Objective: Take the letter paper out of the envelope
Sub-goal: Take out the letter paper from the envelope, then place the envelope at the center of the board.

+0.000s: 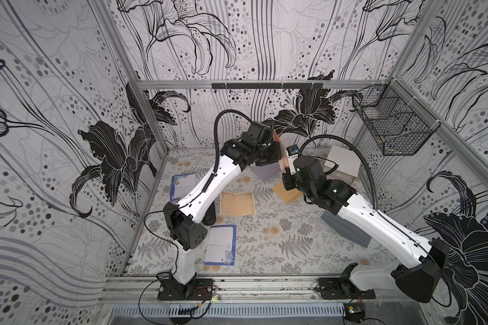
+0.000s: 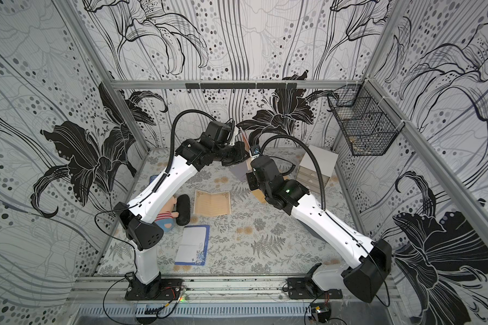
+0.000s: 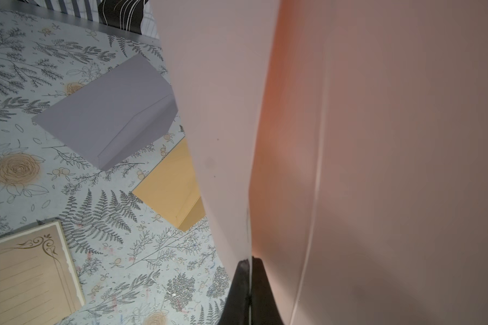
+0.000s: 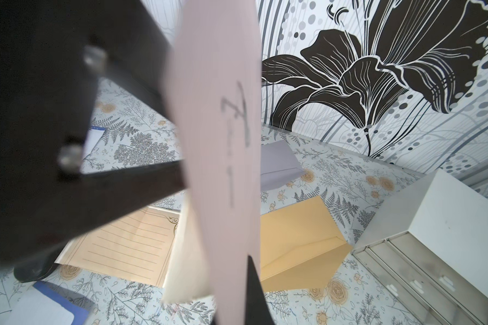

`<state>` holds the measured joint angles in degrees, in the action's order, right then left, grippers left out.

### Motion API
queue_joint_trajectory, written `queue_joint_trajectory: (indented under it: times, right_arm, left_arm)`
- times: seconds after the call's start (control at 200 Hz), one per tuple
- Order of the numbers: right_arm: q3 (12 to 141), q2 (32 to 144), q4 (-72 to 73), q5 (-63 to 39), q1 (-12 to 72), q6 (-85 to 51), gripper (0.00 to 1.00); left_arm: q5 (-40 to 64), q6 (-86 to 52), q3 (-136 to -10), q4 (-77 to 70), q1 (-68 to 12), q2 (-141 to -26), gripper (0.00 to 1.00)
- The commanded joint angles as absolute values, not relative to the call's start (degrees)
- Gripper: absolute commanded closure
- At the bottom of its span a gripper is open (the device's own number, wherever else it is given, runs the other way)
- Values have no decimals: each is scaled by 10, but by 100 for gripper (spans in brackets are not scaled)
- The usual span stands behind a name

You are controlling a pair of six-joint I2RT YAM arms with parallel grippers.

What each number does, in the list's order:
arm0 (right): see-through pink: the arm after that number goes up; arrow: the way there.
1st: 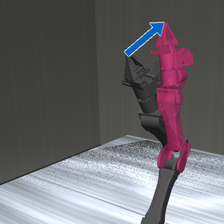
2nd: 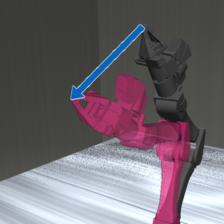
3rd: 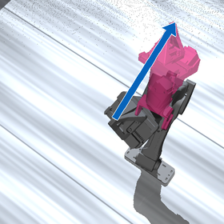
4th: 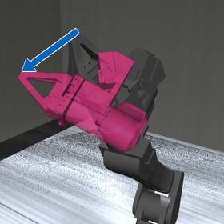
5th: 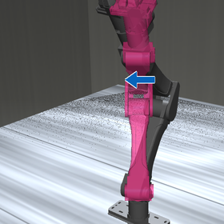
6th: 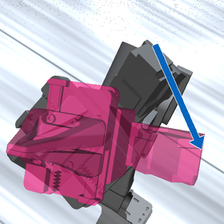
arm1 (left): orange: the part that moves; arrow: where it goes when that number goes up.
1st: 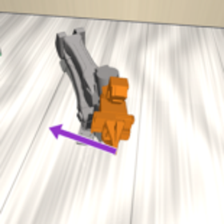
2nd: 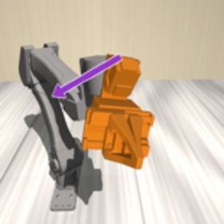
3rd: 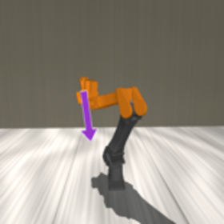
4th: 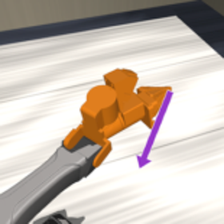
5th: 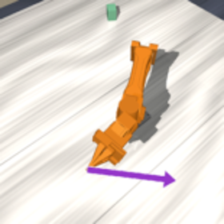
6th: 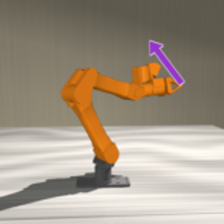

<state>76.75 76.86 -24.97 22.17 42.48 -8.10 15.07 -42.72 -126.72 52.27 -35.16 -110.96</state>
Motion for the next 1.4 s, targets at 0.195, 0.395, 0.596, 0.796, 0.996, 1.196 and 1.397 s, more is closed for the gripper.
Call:
queue_joint_trajectory:
  times: [0.195,0.395,0.596,0.796,0.996,1.196,1.397]
  right_arm:
    - [747,758,-255,221,420,-78,100]
    - [720,759,-248,199,395,-78,100]
    - [715,764,-243,179,384,-76,100]
    - [715,766,-246,132,353,-103,100]
    - [714,762,-267,65,297,-199,100]
    - [680,727,-308,43,283,-402,100]
    - [574,671,-389,-19,285,-573,100]
  left_arm:
    - [165,-451,-1274,510,-354,-1086,100]
    - [207,-519,-1289,506,-348,-1093,100]
    - [230,-549,-1294,494,-342,-1103,100]
    - [231,-548,-1291,465,-339,-1094,100]
    - [288,-590,-1199,274,-308,-1042,100]
    - [336,-651,-1070,83,-266,-992,100]
    - [348,-619,-964,53,-256,-960,100]
